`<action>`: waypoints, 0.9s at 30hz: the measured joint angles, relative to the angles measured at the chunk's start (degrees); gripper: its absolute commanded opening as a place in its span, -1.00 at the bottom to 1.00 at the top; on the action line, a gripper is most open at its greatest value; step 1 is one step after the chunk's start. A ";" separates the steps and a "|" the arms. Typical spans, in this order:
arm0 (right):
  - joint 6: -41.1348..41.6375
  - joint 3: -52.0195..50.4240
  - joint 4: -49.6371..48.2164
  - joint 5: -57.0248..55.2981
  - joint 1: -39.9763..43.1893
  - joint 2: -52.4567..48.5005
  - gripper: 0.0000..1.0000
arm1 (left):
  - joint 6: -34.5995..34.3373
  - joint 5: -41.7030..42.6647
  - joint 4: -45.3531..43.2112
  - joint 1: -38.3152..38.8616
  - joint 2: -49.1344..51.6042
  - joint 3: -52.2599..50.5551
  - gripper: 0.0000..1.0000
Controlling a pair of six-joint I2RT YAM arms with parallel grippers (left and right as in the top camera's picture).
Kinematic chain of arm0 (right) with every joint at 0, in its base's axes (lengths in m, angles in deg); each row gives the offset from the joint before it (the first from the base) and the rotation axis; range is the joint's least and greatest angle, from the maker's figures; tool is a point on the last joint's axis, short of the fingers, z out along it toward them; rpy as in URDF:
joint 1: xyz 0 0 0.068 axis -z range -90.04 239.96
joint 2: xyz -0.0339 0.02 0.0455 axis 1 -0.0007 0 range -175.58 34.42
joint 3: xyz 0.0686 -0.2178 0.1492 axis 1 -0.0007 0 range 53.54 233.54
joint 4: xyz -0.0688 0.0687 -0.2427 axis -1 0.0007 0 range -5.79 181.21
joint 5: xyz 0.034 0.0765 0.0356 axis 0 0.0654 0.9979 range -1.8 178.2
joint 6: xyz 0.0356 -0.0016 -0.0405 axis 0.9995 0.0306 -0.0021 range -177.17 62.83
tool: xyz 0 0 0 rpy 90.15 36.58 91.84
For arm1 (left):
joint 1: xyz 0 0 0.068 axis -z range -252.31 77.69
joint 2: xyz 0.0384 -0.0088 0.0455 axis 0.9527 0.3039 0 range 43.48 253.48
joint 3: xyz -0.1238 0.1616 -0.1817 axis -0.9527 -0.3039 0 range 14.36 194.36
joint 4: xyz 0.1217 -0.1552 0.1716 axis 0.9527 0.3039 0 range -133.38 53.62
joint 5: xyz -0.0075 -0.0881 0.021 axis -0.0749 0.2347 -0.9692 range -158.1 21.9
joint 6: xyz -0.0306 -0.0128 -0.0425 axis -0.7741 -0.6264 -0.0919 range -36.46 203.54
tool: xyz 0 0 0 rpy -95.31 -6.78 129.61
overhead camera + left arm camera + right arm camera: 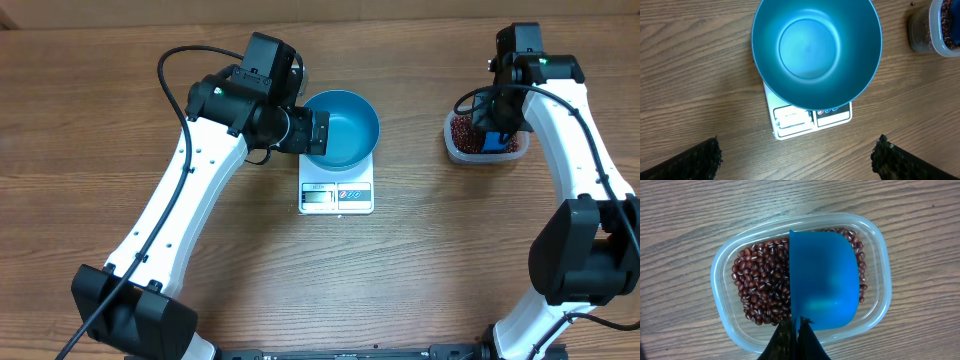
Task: Scoop item into bowl and weigh 150g on scale
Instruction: 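Lower the scoop into the red beans with the right gripper, then move the left gripper down to the scale's front buttons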
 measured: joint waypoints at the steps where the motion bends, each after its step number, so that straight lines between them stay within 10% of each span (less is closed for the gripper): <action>1: 0.00 0.00 0.00 -0.02 -0.02 0.00 -0.93 | 0.02 0.00 -0.07 0.00 0.00 0.00 0.66; 3: 0.00 0.00 -0.02 -0.02 0.00 0.00 -0.93 | 0.02 -0.11 -0.92 0.00 0.00 0.00 0.06; 4: 0.00 0.00 0.00 -0.02 -0.02 0.00 -0.93 | 0.33 -0.17 -1.36 0.00 0.00 0.00 -0.76; 5: -0.02 0.00 0.00 0.00 -0.02 0.00 -0.93 | 0.24 -0.17 -1.57 0.00 0.00 0.11 -0.92; 16: -0.02 0.00 0.11 -0.02 -0.02 0.00 -0.93 | 0.31 4.94 6.25 2.03 0.04 6.19 -0.92; 27: -0.02 0.00 0.11 -0.04 -0.02 0.00 -0.93 | -0.37 -5.40 -2.71 22.82 0.04 -0.22 -0.92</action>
